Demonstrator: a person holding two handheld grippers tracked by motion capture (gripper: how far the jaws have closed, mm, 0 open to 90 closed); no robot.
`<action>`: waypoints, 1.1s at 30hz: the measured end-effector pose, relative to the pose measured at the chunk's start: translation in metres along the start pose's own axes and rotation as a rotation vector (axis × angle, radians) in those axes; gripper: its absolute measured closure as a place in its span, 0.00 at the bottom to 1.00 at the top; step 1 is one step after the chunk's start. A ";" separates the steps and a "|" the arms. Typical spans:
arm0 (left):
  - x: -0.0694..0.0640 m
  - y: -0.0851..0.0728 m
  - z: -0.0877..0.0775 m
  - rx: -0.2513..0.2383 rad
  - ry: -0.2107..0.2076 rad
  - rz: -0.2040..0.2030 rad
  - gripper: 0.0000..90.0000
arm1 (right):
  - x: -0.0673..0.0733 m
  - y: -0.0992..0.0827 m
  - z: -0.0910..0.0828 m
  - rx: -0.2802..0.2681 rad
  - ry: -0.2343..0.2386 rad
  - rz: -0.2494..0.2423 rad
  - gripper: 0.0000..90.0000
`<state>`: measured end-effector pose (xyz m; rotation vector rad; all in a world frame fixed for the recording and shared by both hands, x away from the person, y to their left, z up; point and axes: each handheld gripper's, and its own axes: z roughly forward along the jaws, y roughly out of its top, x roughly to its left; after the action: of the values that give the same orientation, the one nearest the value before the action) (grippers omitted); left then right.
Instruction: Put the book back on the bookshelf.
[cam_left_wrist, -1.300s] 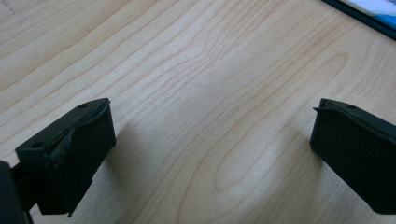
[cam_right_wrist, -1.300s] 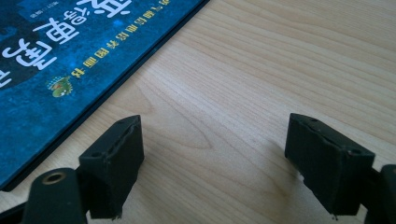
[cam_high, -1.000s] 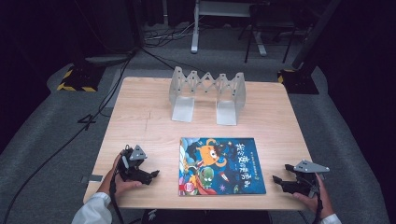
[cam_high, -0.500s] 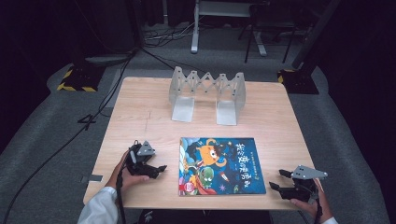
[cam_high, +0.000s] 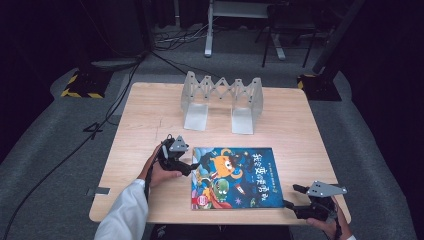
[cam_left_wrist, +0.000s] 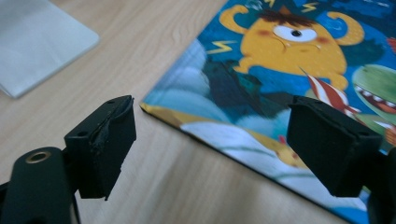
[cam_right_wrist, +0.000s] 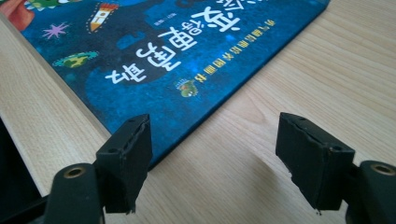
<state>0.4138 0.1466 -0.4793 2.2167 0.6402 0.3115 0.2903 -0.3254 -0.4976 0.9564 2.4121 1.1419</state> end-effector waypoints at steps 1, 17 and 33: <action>0.001 0.001 0.002 -0.001 -0.005 -0.006 0.20 | 0.000 0.000 0.000 0.003 0.004 -0.006 0.31; 0.008 0.028 0.054 0.074 0.036 0.018 0.20 | 0.007 0.003 0.005 0.028 0.040 -0.050 0.28; 0.013 0.034 0.066 0.084 -0.054 -0.036 0.19 | 0.010 0.003 0.008 0.055 0.044 -0.077 0.28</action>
<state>0.4637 0.0930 -0.4969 2.2832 0.6734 0.2087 0.2887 -0.3121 -0.5004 0.8547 2.5044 1.0850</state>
